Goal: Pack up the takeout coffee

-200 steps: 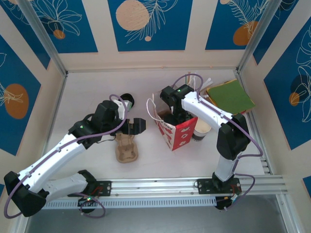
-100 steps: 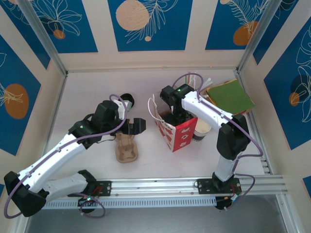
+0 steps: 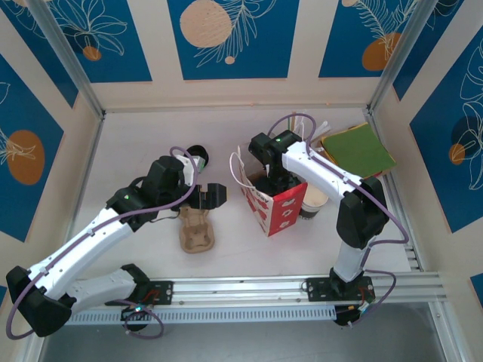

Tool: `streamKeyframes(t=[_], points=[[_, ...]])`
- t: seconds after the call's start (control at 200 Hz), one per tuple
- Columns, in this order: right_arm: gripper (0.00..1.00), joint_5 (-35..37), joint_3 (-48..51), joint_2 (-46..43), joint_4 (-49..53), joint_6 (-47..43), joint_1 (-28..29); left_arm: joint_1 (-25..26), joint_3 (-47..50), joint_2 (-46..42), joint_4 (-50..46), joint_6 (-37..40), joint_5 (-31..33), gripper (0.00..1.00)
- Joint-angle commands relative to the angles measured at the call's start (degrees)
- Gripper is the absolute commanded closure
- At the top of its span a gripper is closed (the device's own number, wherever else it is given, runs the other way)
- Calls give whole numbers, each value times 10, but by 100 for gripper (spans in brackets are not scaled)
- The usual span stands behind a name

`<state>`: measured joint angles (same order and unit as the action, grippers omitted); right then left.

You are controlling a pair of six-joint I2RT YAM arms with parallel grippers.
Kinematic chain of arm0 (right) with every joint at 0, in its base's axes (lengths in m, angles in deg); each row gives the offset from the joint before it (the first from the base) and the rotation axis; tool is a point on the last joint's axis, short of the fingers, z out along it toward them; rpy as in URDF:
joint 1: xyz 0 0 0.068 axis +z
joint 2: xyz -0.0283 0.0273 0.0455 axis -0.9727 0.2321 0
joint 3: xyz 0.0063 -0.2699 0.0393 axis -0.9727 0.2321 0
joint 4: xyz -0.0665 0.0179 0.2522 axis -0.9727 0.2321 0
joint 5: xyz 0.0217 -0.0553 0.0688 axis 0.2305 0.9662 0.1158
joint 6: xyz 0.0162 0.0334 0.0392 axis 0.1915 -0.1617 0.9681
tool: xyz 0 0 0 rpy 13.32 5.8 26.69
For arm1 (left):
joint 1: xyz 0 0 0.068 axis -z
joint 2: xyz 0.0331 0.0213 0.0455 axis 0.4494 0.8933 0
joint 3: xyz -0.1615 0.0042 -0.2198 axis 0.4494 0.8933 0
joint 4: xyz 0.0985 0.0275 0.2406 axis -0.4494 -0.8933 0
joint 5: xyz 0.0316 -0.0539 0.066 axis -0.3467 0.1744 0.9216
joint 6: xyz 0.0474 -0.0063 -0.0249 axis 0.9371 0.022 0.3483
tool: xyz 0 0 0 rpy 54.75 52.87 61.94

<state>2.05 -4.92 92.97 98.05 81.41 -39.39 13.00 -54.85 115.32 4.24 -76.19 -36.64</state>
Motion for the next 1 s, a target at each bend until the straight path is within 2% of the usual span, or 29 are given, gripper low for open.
streamKeyframes(t=[0.0, 0.995], points=[[10, 2, -16, -5, 16, 5, 6, -4, 3, -4, 6, 11, 3, 0], [10, -1, -25, -10, 23, 11, 9, -4, 5, -1, 5, 14, 5, 0]])
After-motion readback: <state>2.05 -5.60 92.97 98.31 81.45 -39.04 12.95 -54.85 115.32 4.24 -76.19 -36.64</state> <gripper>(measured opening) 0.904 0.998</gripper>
